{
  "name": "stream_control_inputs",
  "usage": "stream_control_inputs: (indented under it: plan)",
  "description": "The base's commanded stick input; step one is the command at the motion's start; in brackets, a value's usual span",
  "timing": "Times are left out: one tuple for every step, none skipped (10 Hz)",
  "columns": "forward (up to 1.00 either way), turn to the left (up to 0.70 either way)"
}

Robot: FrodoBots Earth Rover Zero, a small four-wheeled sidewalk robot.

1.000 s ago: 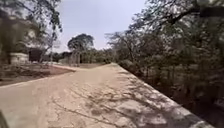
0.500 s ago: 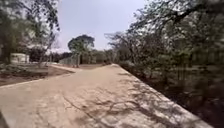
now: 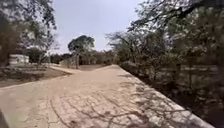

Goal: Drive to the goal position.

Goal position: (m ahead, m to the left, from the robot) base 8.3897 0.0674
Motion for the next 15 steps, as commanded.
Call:
stream_control_inputs:
  plan:
    - [0.7,0.0]
    - [0.7,0.0]
    - [0.7,0.0]
    - [0.7,0.0]
    - [0.7,0.0]
    - [0.7,0.0]
    - [0.7,0.0]
    - [0.7,0.0]
    - [0.7,0.0]
    - [0.7,0.0]
    - [0.7,0.0]
    - [0.7,0.0]
    - [0.7,0.0]
    - [0.7,0.0]
    - [0.7,0.0]
